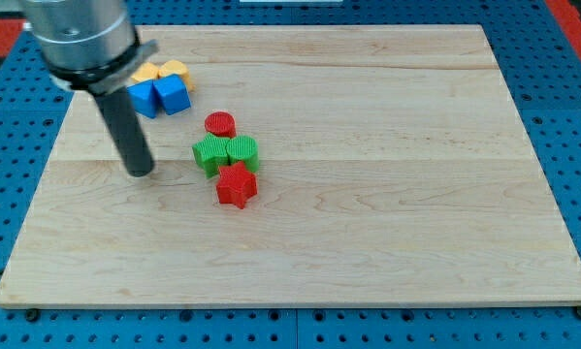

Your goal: Move your arm towards the yellow hexagon

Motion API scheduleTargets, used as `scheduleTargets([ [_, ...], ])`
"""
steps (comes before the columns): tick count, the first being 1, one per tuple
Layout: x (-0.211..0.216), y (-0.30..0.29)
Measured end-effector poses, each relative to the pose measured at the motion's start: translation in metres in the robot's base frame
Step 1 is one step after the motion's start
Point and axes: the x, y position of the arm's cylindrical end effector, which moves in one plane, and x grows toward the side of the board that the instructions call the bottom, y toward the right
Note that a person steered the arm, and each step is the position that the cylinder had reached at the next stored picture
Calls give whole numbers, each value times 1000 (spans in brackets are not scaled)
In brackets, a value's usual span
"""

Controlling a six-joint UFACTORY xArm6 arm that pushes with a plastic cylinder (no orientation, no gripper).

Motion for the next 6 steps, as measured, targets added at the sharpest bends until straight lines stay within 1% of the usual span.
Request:
scheduleTargets([
  [1, -8, -61],
  [2, -21, -105],
  [3, -31, -104],
  [4, -85, -74],
  [5, -132, -57],
  [6, -139, 36],
])
